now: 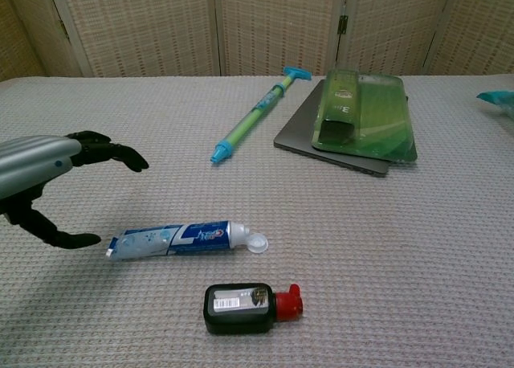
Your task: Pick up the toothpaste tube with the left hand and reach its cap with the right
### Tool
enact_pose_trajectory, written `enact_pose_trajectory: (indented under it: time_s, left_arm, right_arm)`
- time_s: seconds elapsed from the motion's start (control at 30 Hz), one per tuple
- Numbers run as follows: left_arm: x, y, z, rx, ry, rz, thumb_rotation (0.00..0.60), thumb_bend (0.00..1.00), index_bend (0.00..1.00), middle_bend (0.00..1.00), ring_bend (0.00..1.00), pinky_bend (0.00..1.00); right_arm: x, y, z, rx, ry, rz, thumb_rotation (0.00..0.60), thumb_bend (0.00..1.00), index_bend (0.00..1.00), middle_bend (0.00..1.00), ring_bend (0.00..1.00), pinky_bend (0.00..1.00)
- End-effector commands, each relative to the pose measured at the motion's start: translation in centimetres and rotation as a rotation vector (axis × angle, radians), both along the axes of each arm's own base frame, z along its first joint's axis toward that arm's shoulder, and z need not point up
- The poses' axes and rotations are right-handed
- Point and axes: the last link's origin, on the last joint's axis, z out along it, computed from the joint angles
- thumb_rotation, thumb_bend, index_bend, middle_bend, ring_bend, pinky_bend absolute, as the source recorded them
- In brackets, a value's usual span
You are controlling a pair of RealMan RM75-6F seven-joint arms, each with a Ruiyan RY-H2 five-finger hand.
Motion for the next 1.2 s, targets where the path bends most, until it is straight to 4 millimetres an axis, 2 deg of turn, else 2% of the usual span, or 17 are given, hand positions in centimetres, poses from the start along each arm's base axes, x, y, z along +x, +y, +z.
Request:
enact_pose_trajectory:
  time_s: [0.03,0.23,0.53,0.7,0.93,1.2]
  left_arm:
    - [0.6,0.9,-1.9,0.023,0.074,-0.041,0.600,0.27,0.21,0.24,0.17,0.00]
    - [1.1,1.5,-4.8,-0.002,0.165,-0.047,0.600,0.27,0.21,0.24,0.17,0.00]
    - [1.4,1.7,-6.7,0.006,0.185,-0.022,0.600,0.27,0.23,0.24,0.19,0.00]
    - [1.1,2.6,-6.6,0.061,0.184,0.007,0.600,0.28,0.27,0.25,0.22,0.00]
    - [0.4,3.0,-6.3,0.055,0.148,0.065,0.600,0.29,0.41,0.38,0.32,0.06]
    - [0.5,2.8,-6.9,0.018,0.136,0.081,0.600,0.33,0.43,0.41,0.34,0.08]
  right_arm:
    - [-0.1,0.0,0.0,-0.001,0.000,-0.004,0.600,0.31,0.00,0.00,0.00,0.00]
    - [-0.2,0.1,0.0,-0.001,-0.001,-0.013,0.600,0.31,0.00,0.00,0.00,0.00]
    - [-0.2,0.0,-0.1,0.002,0.000,-0.019,0.600,0.31,0.00,0.00,0.00,0.00]
    - [-0.4,-0.1,-0.1,0.001,-0.001,-0.022,0.600,0.31,0.00,0.00,0.00,0.00]
    - [-0.6,0.0,-0.3,0.005,-0.004,-0.027,0.600,0.31,0.00,0.00,0.00,0.00]
    - [-0.8,0.1,-0.2,0.000,-0.006,-0.031,0.600,0.31,0.00,0.00,0.00,0.00]
